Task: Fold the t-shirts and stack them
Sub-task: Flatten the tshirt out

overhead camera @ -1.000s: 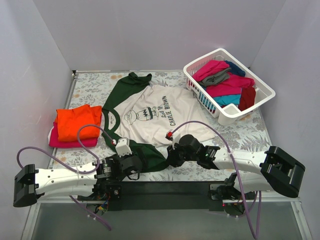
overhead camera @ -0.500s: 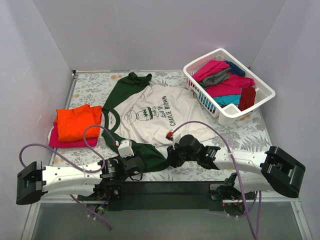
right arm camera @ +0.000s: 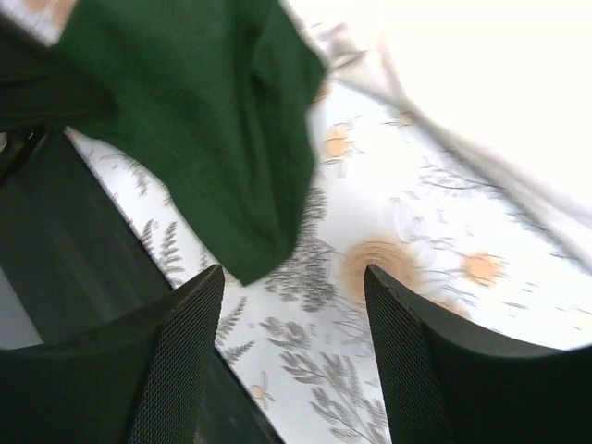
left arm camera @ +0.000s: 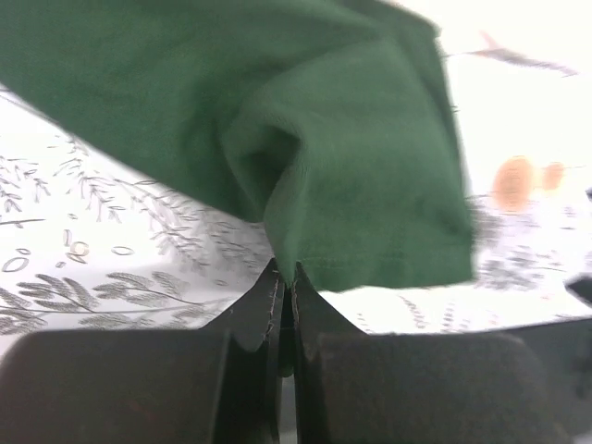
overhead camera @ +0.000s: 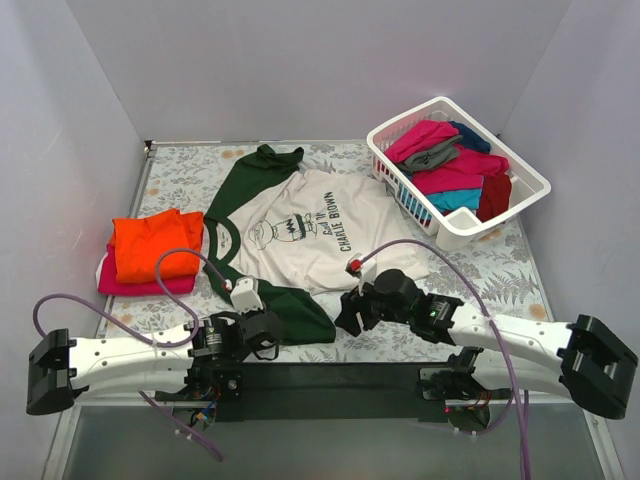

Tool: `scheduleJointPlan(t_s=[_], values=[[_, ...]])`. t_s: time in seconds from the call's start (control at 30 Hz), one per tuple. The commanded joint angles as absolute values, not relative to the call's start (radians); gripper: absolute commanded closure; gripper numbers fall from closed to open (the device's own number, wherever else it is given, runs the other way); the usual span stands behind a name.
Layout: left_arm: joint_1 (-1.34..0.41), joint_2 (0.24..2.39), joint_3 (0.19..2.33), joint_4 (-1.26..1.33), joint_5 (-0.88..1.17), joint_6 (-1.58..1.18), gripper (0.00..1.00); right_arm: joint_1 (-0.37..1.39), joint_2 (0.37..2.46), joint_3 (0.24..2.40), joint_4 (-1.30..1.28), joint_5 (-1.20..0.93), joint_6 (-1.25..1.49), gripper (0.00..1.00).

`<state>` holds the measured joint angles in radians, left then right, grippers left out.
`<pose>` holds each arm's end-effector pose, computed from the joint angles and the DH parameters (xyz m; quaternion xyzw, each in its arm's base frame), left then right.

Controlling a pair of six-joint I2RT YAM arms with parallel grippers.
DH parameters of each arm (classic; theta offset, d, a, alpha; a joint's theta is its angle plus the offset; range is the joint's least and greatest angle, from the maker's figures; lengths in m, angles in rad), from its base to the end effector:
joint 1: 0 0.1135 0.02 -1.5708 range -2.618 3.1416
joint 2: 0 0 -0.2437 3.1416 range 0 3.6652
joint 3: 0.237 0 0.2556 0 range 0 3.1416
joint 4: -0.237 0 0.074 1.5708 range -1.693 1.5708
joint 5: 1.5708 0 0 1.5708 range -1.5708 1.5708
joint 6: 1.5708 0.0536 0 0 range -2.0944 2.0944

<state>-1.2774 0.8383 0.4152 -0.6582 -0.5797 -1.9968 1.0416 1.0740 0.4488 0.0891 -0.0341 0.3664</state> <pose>0.0756 -0.1486 0.1425 -0.3921 0.8459 -0.2501 0.2613 0.1247 0.2168 0.1658 -0.2958 0.8172 0.3314 0.3674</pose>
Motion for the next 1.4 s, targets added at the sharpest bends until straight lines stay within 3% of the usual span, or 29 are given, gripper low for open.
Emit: scheduleJointPlan(t_s=[0.0,0.17,0.57,1.2,1.37], values=[[-1.273,0.744,0.485,-0.699,-0.618,-2.04,1.0,0.97,0.978,0.495,-0.032,0.083,0.324,0.43],[-1.273,0.634,0.541,-0.741,-0.621,-1.982,1.0,0.761,0.916,0.526,-0.089,0.08,0.275,0.4],[-1.273,0.379,0.655,-0.949,-0.661,-1.933,1.0,0.431,1.071,0.552,-0.091,0.023,0.204,0.39],[-1.273,0.315,0.841,-1.123,-0.765,-1.897,1.0,0.313,1.166,0.549,-0.069,0.031,0.183,0.39],[-1.273,0.275,0.856,-1.15,-0.77,-1.901,1.0,0.31,1.232,0.589,-0.049,0.02,0.179,0.43]])
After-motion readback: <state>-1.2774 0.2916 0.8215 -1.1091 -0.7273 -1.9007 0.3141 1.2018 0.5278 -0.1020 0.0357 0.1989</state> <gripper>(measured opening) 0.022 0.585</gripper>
